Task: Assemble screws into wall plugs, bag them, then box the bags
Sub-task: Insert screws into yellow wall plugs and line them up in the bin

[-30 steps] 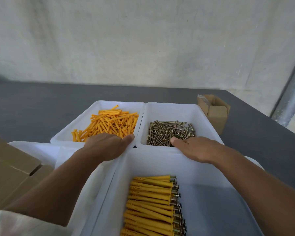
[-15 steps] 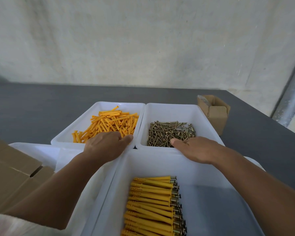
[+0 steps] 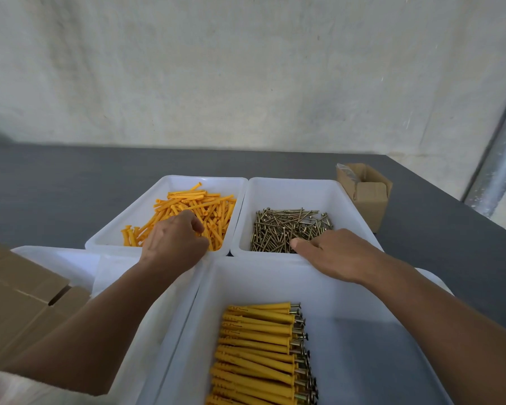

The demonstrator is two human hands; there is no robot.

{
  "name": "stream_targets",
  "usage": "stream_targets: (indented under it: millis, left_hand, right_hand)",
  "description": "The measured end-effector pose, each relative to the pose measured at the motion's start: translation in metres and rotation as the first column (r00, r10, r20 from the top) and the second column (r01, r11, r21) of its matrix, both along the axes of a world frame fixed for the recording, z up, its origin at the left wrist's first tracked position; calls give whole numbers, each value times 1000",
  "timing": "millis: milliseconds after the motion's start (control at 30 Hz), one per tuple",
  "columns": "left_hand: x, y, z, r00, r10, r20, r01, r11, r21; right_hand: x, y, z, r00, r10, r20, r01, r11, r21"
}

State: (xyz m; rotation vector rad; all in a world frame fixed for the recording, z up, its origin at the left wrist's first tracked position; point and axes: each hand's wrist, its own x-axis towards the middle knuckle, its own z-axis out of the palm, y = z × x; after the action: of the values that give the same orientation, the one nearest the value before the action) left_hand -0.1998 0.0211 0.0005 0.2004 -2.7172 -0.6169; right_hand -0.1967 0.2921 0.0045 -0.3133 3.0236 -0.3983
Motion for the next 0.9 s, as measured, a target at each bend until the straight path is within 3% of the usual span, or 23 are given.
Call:
stream_targets:
  millis: [200, 467, 600, 700, 900]
  left_hand:
    - [0, 1, 0, 999, -10, -49, 12, 999, 49]
    - [6, 7, 9, 977, 0, -211, 42, 980, 194]
    - [8, 10, 16, 957, -34, -289, 126, 944, 305]
    - [9, 12, 21, 947, -63, -314, 213, 856, 471]
    - [16, 17, 32, 943, -70, -324, 306, 561, 769]
  right_hand:
    - [3, -1, 11, 995, 39, -89, -42, 998, -40]
    - [7, -5, 16, 981, 88, -171, -84, 996, 33]
    - [13, -8, 21, 979, 68, -193, -79, 996, -50]
    - [14, -9, 24, 960, 32, -279, -66, 991, -115]
    - [14, -11, 31, 928, -84, -363, -35, 950, -309]
